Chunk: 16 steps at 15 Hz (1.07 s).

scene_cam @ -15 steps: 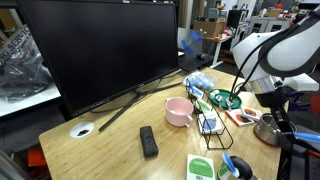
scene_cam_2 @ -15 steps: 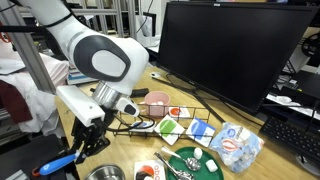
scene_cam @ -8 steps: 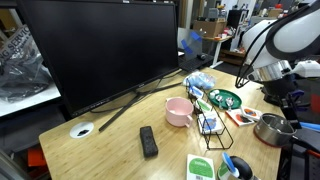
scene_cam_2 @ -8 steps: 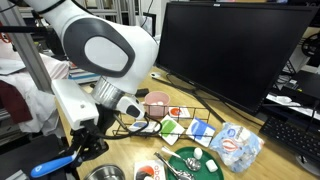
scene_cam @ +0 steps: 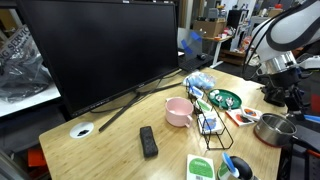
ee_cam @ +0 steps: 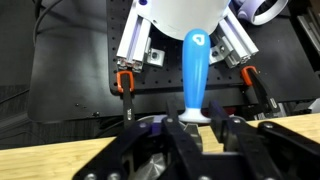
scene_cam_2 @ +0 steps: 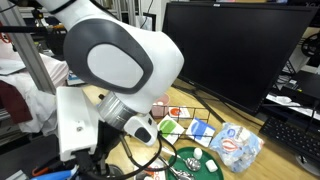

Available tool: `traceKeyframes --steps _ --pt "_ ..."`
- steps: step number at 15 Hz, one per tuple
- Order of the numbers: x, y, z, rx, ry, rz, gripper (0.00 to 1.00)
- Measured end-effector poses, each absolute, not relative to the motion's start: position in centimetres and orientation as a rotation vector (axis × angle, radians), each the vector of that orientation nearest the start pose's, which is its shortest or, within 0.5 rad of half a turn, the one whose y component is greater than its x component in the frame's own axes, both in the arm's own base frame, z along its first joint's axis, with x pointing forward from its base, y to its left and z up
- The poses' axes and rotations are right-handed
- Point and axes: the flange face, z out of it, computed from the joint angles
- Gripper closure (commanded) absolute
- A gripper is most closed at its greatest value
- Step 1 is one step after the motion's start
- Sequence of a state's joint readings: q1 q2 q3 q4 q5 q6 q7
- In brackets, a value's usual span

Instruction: Put the blue spoon inside the silver pot

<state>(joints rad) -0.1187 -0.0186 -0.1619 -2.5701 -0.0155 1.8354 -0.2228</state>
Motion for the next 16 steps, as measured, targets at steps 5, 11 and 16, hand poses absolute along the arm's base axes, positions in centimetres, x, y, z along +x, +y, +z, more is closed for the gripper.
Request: traceKeyframes --steps 5,11,16 --pt "34.7 -10.5 21.4 -2.737 0.079 1.149 0.88" --pt "37.6 -10.7 17.8 -2.706 0.057 1.223 0.88" --pt "39.1 -10.7 14.5 -2.669 0.041 1.287 0.88"
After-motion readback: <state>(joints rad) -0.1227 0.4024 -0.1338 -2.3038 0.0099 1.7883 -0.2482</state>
